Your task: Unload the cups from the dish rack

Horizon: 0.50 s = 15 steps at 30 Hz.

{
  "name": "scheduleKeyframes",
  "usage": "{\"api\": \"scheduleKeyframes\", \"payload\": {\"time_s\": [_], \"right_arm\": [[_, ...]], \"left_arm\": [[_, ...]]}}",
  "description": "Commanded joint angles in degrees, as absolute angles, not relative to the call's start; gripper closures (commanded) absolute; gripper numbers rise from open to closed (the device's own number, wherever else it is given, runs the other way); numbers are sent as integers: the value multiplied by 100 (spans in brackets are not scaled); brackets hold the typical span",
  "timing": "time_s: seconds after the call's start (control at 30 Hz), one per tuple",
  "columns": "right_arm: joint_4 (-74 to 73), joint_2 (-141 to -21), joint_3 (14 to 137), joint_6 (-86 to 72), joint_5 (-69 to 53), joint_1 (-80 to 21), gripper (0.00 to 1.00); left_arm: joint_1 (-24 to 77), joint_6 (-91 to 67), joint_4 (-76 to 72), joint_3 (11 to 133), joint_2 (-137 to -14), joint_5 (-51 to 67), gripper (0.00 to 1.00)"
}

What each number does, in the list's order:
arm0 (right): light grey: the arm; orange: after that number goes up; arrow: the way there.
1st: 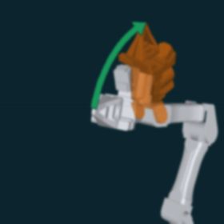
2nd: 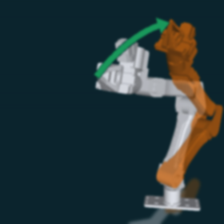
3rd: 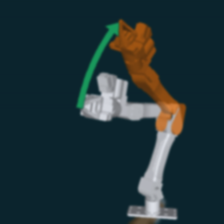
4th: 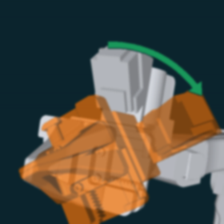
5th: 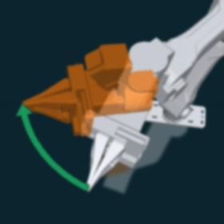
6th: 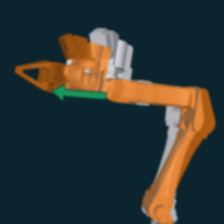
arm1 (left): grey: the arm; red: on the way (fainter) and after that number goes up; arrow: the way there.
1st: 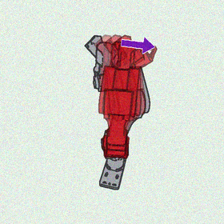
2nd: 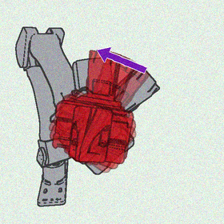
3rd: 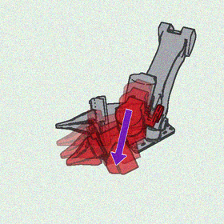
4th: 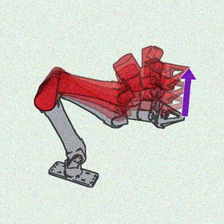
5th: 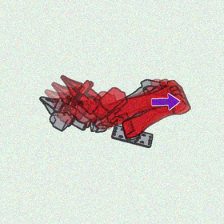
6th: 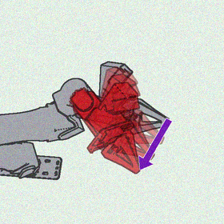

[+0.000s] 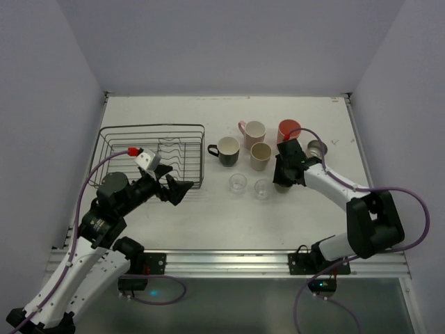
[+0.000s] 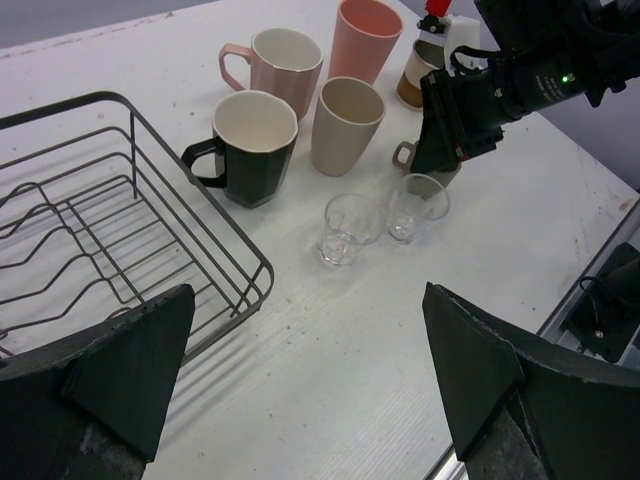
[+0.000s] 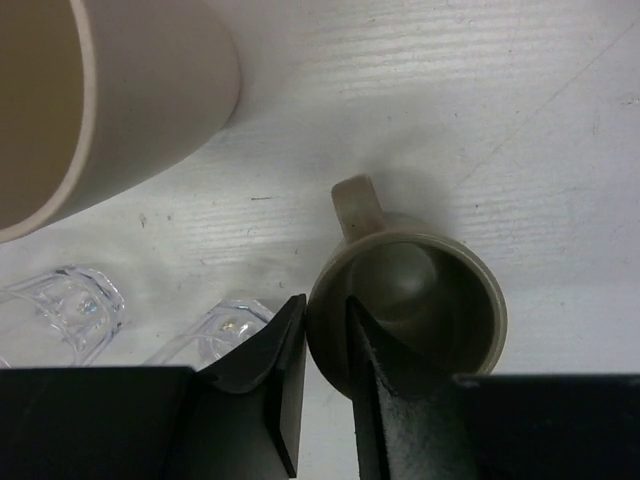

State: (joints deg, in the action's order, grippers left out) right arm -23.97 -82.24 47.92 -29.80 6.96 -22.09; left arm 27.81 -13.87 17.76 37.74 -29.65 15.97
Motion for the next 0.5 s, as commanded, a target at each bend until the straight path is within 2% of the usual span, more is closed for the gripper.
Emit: {"api": "scheduleKeyframes", "payload": {"time_s": [0.0, 0.13, 0.2, 0.33, 0.37, 0.4, 0.43, 0.47], "right_arm": [[-2285, -8279, 5098, -2927, 800, -2188, 74], [-2311, -7938, 5115, -2760, 879, -2180, 64], [-2373, -7465, 5133, -2716, 896, -2180, 55], [-2312, -6456, 5055, -2558, 748, -2189, 31], [-2233, -6208, 4993, -2505, 669, -2188, 13], [-2111, -5961, 4940, -2461, 581, -2197, 6], [-2048, -5420, 4800, -2409, 519, -2197, 1], [-1917, -5110, 4729, -2382, 423, -2206, 1]], "left_arm": [[2716, -1283, 1819, 3762, -2927, 1564, 0], [2663, -1266, 1819, 3770, -2944, 1582, 0], [2654, -1248, 1819, 3779, -2953, 1600, 0], [2654, -1239, 1819, 3788, -2944, 1582, 0], [2654, -1239, 1819, 3797, -2936, 1556, 0], [2654, -1248, 1811, 3806, -2927, 1538, 0], [2654, -1265, 1802, 3823, -2918, 1512, 0], [2654, -1335, 1758, 3823, -2892, 1468, 0]]}}
